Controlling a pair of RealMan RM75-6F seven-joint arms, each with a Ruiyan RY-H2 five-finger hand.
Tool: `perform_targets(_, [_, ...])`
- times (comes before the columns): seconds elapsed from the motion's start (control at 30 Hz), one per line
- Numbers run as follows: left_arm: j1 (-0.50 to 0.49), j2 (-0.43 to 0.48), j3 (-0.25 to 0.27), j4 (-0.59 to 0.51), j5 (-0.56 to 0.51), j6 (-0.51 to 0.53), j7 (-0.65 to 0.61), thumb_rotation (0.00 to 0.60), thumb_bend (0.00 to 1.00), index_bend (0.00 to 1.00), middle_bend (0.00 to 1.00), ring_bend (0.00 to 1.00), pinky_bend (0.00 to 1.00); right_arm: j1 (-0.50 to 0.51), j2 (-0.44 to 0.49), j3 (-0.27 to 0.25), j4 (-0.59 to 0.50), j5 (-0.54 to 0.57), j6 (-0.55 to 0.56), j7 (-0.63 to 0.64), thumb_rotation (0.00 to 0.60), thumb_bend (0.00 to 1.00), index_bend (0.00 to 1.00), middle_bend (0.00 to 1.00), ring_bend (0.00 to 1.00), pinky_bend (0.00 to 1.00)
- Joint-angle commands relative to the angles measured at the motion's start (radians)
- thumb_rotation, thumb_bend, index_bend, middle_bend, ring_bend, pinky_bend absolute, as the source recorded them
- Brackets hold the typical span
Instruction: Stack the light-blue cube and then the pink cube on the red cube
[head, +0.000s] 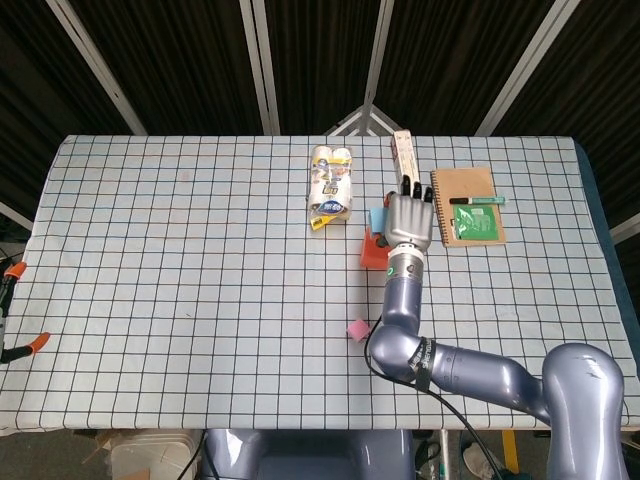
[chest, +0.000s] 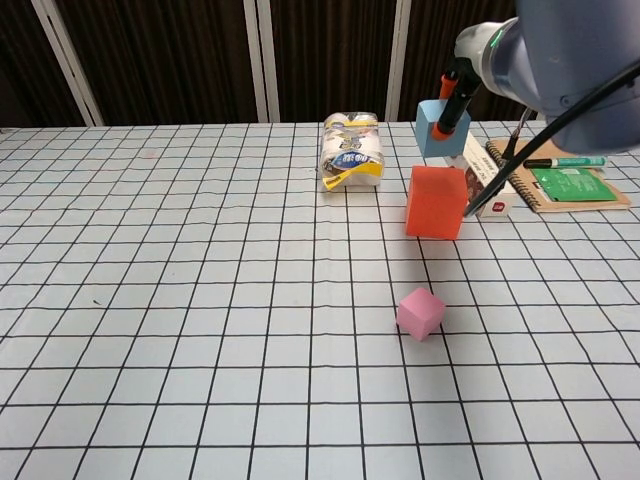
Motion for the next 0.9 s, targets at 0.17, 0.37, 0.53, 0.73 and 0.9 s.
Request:
perform_targets(0.17, [-0.002,0.003,-0.001,0.002,-0.005,-0.005,-0.009,0.600,0.16,0.04,0.00,0.00,0.00,0.014,-0.019,0.024,0.003,0.064,0.037,-0.047,0.600,0.84,0.74,0.00,0.00,0.00])
perform_targets(0.37, [-0.005,0.010,0.000,0.006,-0.004,-0.014,-0.028,0.600,0.16,0.04,0.00,0.00,0.00,0.034,-0.040,0.049,0.007,0.101,0.090,-0.079,0.600,0.84,0.74,0.00,0.00,0.00])
perform_targets(0.53, [-0.002,0.016,0.005,0.009,0.006,-0.011,-0.045,0.600,0.16,0.04,0.00,0.00,0.00,0.040,-0.060,0.071,0.038,0.119,0.103,-0.079,0.600,0.84,0.74,0.00,0.00,0.00])
perform_targets(0.73, [0.000,0.020,0.006,0.012,0.010,-0.007,-0.060,0.600,0.16,0.04,0.00,0.00,0.00,0.042,-0.087,0.090,0.077,0.117,0.092,-0.063,0.600,0.84,0.74,0.00,0.00,0.00])
perform_targets(0.9, [-0.002,0.020,0.007,0.013,0.008,-0.011,-0.062,0.600,0.16,0.04,0.00,0.00,0.00,0.048,-0.106,0.097,0.092,0.105,0.087,-0.059,0.600,0.84,0.74,0.00,0.00,0.00])
